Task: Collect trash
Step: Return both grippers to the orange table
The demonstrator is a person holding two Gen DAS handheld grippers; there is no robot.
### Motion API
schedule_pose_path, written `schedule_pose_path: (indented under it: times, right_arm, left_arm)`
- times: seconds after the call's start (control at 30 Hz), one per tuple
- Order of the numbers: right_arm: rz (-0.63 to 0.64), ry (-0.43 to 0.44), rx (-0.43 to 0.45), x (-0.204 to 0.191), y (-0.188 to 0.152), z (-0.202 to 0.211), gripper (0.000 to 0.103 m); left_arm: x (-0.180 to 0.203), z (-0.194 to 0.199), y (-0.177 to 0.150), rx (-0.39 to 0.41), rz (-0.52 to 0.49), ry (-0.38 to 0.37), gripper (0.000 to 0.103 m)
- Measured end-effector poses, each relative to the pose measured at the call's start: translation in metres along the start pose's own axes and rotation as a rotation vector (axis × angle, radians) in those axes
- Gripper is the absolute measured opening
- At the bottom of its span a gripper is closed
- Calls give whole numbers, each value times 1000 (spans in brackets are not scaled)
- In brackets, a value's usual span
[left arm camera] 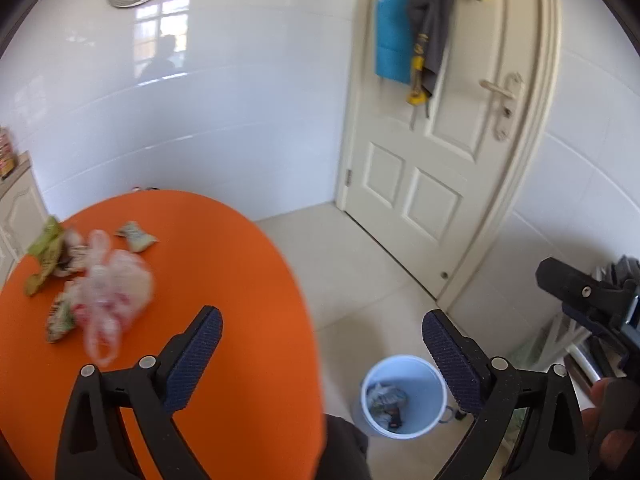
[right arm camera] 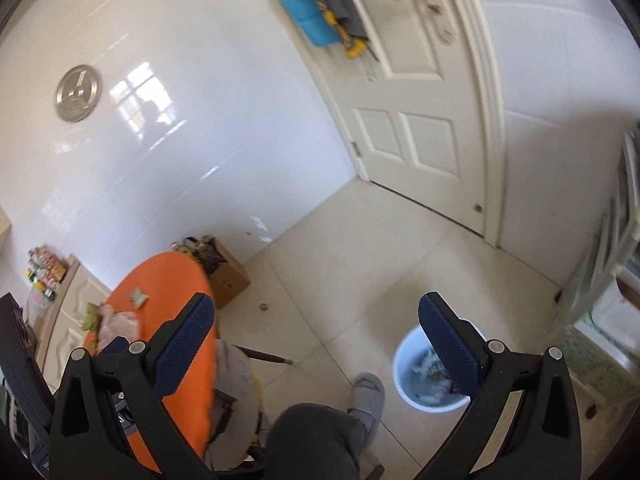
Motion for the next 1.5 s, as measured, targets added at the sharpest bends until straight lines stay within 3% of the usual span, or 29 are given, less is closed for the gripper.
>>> schedule_pose_path:
  times: [0.23, 0.53, 0.7, 0.93, 1.23, 1.5]
  right_arm:
    - [185, 151, -11, -104, -2, -8, 103]
    - [355, 330, -52, -219, -40, -24, 103]
    - [435, 364, -63, -257, -61, -23, 103]
    - [530, 346, -43, -286, -81, -16, 103]
    - [584, 300, -57, -273, -100, -27, 103]
    - [566, 247, -160, -258, -105, -90, 103]
  left_arm:
    - [-71, 80, -16, 71, 94, 142, 100]
    - [-156, 182, -49, 134, 204, 322, 101]
    - [-181, 227, -62, 156, 252, 397, 101]
    - [-203, 270, -93, 160, 318, 431, 101]
    - [-207, 264, -97, 128, 304, 405, 101]
    - [-216, 183, -75, 32, 218, 366, 101]
Point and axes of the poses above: each gripper's, at about its wrist camera, not at the fingertips, and z roughly against the way its jaws point, x to its right, y to its top, the point moved 7 cm from there along -z, roughly the way its jaws point, and after that the axes turned 5 degrees about y, right-handed, at the moved point
